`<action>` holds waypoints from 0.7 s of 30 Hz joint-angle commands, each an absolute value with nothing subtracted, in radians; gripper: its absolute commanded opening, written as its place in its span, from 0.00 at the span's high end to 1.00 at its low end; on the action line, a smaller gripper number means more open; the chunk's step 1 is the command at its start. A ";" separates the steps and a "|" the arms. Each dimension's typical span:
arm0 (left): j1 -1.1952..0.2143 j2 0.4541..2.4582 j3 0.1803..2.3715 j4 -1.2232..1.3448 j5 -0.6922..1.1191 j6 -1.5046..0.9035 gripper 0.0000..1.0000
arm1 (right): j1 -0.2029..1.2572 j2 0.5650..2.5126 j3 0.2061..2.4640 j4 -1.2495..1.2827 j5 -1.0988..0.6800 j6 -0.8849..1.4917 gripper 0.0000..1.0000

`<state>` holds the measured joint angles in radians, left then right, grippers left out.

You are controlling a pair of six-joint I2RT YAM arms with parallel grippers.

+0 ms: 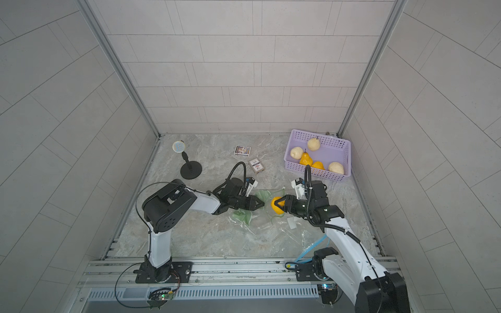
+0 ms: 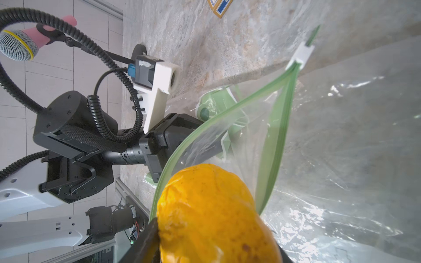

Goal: Open the zip-top bag and take out the pear
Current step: Pick up the pear from the zipper food storage bag.

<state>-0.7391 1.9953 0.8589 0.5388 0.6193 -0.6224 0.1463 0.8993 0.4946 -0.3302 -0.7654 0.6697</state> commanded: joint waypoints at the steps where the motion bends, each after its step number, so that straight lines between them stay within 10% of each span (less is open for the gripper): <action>1: -0.713 2.087 0.787 0.265 0.478 -0.603 0.72 | 0.136 0.886 0.464 -0.221 -0.780 0.728 0.44; 21: -0.812 2.097 1.129 0.162 0.588 -0.669 0.70 | 0.063 0.982 0.535 0.054 -0.686 0.943 0.38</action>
